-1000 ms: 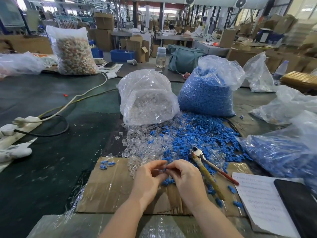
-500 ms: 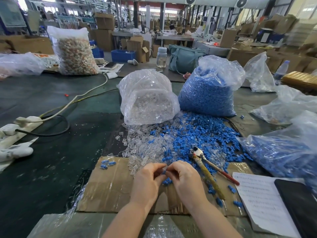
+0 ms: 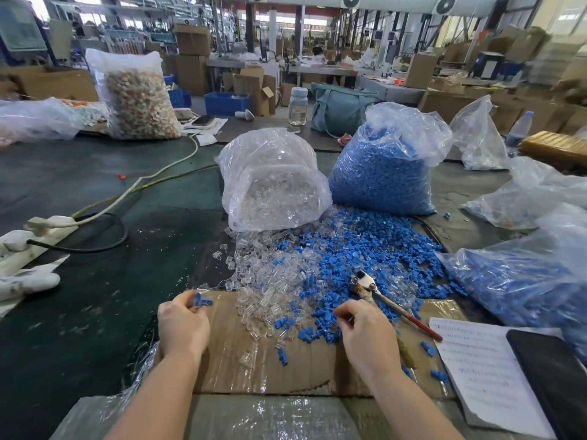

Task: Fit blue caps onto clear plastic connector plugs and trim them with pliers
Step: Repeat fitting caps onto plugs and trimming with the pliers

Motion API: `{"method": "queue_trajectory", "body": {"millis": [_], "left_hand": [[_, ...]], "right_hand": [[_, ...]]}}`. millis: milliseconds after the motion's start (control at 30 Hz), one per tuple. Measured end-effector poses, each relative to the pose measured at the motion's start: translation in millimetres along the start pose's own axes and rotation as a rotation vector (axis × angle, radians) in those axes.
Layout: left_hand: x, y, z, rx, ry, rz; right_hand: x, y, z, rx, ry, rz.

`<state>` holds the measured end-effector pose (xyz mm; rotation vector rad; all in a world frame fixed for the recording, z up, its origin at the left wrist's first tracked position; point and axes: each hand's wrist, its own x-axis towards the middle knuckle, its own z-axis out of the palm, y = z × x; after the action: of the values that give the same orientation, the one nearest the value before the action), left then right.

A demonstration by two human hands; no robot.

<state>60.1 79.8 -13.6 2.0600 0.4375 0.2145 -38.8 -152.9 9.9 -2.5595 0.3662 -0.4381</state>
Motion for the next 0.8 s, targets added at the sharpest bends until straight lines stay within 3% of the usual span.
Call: {"method": "queue_trajectory", "body": {"millis": [200,333,533,800], "left_hand": [[-3,6,0,0.086,-0.012,0.035],[-21,20,4,0.159,0.006,0.212],[-58,37,28,0.064,-0.309,0.39],[-82,41,50,0.13,-0.409,0.53]], "right_hand": [[1,2,4,-0.046,-0.031,0.006],[-1,0,8,-0.059,-0.042,-0.008],[-1,-3,12,-0.125,-0.05,-0.044],[-5,-7,16,-0.19,-0.09,-0.066]]}}
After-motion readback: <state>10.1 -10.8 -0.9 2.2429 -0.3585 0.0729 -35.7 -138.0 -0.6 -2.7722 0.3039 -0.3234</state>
